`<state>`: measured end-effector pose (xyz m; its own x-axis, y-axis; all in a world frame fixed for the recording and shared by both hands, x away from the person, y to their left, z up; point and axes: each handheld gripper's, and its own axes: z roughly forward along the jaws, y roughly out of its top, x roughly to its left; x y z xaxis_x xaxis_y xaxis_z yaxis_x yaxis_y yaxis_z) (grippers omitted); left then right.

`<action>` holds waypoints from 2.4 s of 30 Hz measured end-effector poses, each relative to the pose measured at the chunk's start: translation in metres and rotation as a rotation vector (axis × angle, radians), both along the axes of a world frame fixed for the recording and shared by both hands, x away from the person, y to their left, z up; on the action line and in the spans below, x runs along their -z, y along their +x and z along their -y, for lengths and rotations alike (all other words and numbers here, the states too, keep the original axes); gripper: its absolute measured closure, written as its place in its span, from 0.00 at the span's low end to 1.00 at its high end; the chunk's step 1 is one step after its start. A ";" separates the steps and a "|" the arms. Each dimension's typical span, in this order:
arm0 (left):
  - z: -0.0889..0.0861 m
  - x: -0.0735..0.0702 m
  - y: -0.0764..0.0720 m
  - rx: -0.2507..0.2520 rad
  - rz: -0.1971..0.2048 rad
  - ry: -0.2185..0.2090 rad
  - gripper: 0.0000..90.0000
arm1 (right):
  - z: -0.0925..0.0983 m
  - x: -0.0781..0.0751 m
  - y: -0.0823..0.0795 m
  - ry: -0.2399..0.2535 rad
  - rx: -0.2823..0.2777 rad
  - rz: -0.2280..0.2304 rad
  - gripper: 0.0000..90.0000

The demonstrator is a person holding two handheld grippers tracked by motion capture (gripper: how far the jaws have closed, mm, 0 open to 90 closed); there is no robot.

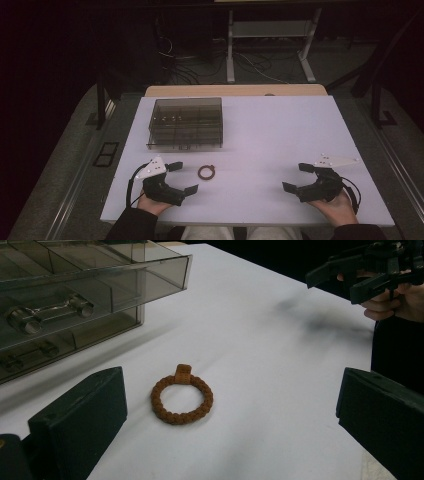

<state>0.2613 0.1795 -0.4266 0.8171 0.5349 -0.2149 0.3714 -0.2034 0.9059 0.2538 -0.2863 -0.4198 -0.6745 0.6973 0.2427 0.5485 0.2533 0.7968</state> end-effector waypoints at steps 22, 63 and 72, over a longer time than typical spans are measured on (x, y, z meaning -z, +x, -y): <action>-0.001 -0.004 -0.001 0.017 -0.011 0.000 0.00 | 0.001 0.001 -0.001 -0.006 -0.002 -0.014 0.00; 0.032 -0.025 0.013 0.169 -0.055 0.170 0.00 | 0.007 0.003 -0.001 -0.002 0.019 -0.020 0.00; 0.039 -0.023 0.020 0.189 -0.072 0.201 0.00 | 0.007 0.003 -0.001 -0.006 0.018 -0.020 0.00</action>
